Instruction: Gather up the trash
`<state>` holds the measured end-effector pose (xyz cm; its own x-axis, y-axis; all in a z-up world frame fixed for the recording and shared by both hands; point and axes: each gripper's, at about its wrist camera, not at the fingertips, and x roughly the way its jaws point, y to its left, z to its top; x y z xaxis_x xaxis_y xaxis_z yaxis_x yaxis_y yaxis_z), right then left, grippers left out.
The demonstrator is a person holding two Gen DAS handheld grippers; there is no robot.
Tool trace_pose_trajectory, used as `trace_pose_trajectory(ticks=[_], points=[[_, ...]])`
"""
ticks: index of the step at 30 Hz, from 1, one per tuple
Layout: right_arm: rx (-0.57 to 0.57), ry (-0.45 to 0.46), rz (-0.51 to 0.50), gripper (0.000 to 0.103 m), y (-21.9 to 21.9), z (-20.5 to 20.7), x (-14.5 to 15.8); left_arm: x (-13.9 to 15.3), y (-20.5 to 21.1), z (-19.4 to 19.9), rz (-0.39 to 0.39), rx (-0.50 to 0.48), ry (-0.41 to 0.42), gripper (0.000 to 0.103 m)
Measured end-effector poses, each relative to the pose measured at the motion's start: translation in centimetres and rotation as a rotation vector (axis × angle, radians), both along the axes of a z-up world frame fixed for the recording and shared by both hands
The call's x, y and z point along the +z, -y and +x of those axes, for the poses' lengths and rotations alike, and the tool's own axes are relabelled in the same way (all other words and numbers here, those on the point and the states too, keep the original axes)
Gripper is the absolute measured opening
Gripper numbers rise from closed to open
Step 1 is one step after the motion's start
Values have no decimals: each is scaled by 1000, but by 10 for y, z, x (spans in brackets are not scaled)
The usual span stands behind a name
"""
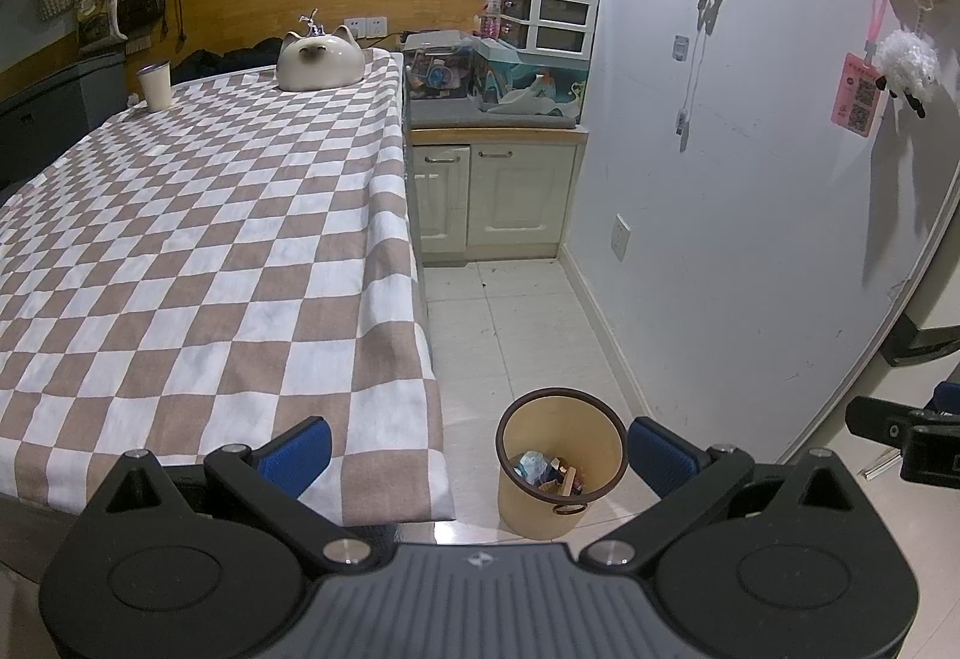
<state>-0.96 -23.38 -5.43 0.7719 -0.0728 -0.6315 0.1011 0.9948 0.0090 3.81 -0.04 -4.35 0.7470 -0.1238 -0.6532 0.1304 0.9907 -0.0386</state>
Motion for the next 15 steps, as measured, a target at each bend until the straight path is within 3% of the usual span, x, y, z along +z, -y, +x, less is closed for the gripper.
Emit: trace_pose_trajectory(ticks=[15], points=[[-7, 2, 5, 103, 1, 0, 1, 1, 0, 0, 4, 0, 0, 103]])
